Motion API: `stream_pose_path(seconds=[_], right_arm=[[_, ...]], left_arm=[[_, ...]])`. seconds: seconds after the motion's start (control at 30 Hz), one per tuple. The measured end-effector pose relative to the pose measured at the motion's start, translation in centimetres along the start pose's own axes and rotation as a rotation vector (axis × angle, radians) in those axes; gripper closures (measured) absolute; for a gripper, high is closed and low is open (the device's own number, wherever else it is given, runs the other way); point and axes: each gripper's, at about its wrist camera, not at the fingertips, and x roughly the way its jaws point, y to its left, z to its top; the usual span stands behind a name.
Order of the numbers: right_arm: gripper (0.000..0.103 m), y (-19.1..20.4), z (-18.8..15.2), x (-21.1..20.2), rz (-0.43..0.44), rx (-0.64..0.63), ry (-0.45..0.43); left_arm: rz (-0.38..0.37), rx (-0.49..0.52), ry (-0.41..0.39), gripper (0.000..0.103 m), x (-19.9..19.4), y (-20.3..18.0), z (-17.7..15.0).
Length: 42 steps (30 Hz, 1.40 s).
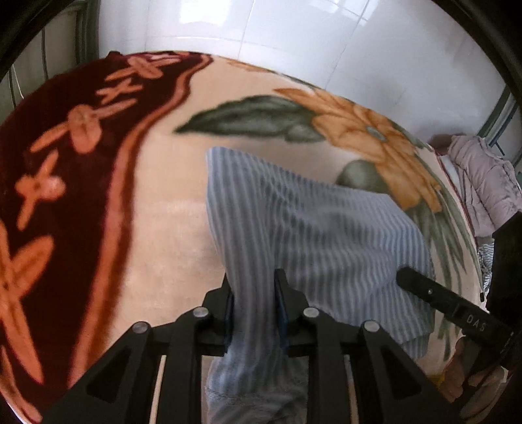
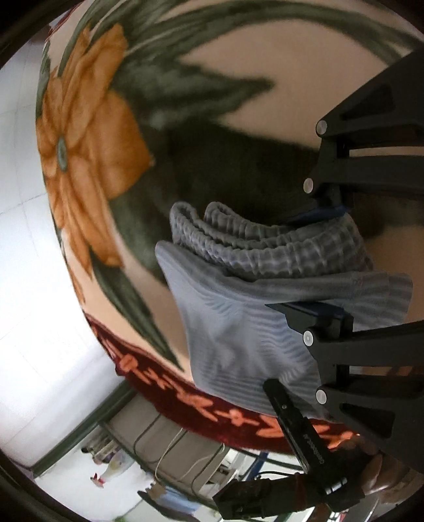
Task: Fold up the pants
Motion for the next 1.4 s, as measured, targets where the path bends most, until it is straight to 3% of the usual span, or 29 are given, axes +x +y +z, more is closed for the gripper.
stream_pose_path(seconds=[0.2,0.47,0.9,1.2,1.4], right_arm=[[0.049,-0.2,-0.1,0.1,-0.051,-0.011,-0.011],[0.047,1.2,0.3,-2.2,-0.133,-0.055,-0.075],[0.041,3.7,-1.3,-5.9,-0.119,-0.085,-0.119],[0.041,3.2,-3.5,-4.1,-0.158,-0.105,-0.066],[0.041,1.3,-4.9,-1.3,-0.267,-0.129,0.031]], left_arm=[[0.027,0.023,-0.013,0.069,0.2,-0.2,-0.3],[0.060,0.016,-0.021,0.065,-1.0,-0.1,-0.5],[0.079,-0.011,-0.055,0.044,-5.4,-0.2,-1.3],[0.103,-0.026,-0.031,0.042,-5.2,0.6,-3.5],[0.138,-0.063,0.051,0.041,-2.7,2.2,-5.4]])
